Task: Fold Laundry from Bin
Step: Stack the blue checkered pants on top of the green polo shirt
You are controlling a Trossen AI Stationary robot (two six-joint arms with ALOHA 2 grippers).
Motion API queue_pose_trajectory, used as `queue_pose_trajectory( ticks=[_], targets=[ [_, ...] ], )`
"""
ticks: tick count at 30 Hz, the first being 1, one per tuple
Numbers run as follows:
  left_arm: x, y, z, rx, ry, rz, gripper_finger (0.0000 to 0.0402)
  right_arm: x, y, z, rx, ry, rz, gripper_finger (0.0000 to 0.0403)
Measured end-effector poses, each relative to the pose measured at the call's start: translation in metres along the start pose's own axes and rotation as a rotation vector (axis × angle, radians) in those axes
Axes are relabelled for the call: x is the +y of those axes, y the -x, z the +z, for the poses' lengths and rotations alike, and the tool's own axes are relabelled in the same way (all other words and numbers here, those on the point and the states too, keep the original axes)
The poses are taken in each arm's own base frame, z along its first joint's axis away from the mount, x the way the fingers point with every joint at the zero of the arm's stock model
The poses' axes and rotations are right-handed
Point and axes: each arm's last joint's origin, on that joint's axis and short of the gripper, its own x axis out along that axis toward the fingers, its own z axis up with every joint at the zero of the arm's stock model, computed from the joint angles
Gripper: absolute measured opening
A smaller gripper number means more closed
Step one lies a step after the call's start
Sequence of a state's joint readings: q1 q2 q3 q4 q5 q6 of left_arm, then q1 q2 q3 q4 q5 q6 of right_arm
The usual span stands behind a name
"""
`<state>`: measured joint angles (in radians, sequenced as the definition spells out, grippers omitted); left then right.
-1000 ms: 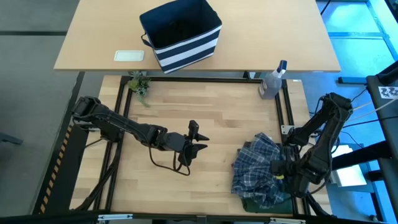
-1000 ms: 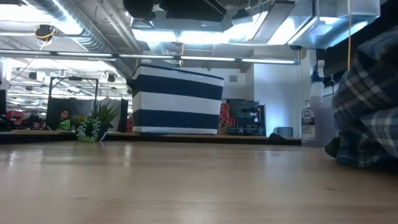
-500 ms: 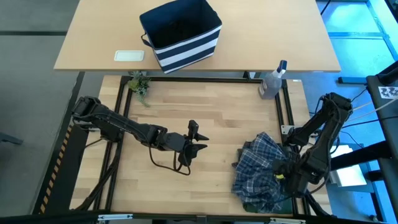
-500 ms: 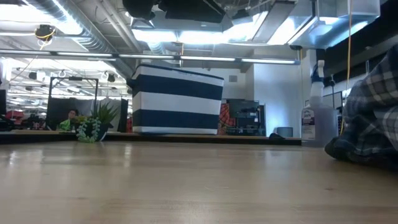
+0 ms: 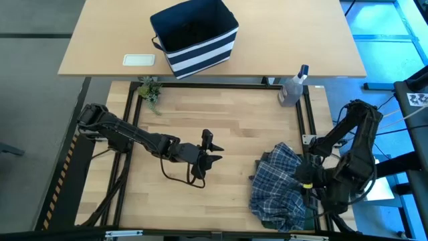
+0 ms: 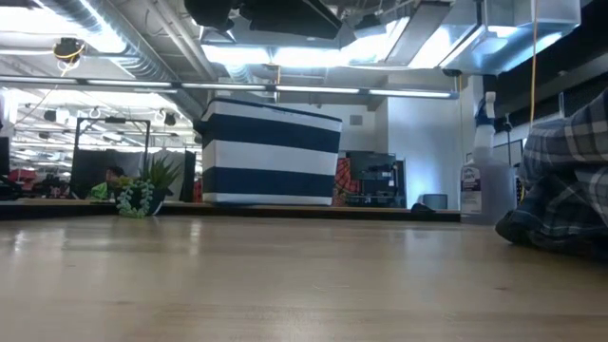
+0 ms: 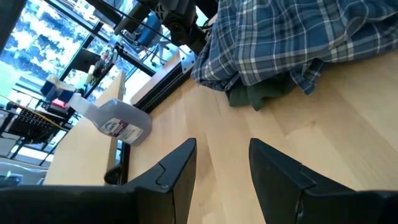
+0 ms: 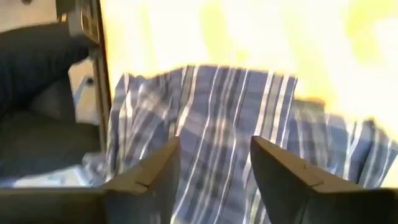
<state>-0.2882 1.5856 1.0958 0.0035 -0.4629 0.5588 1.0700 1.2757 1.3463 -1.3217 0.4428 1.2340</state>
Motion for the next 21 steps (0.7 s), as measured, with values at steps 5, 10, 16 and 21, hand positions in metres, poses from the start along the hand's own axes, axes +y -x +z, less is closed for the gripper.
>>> queue_pose_trajectory(
  ticks=[5,10,16,21],
  targets=[
    [-0.001,0.0,-0.002,0.017,0.007,-0.009,0.0142,0.007,-0.027,0.007,-0.021,0.062,0.022,0.0129],
    [-0.001,0.0,-0.001,0.007,0.091,-0.012,0.0142,0.013,-0.069,0.001,0.056,0.102,0.176,0.0018],
    [-0.001,0.0,-0.002,0.014,0.124,-0.017,0.0142,-0.001,-0.111,-0.028,0.245,0.011,0.211,0.0015],
    [-0.001,0.0,-0.002,0.014,0.124,-0.017,0.0142,-0.018,-0.134,-0.053,0.43,-0.087,0.174,0.0008]
  ],
)
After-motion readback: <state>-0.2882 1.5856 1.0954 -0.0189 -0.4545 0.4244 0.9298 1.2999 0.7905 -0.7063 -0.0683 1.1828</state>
